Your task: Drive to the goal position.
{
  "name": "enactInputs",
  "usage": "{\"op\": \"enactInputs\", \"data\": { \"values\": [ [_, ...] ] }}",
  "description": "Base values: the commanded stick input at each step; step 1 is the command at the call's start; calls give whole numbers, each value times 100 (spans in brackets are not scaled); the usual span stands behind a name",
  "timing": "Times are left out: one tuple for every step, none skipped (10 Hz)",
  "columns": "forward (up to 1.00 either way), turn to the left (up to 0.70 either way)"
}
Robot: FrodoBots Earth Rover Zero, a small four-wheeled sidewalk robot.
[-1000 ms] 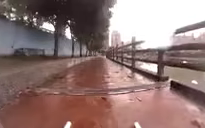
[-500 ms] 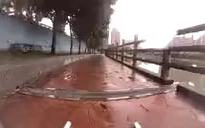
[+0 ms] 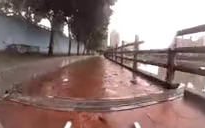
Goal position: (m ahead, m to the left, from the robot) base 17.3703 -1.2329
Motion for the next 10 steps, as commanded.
{"op": "enactInputs", "data": {
  "values": [
    [50,50],
    [50,34],
    [50,8],
    [50,0],
    [50,0],
    [50,0],
    [50,0],
    [50,0],
    [50,0],
    [50,0]
  ]
}}
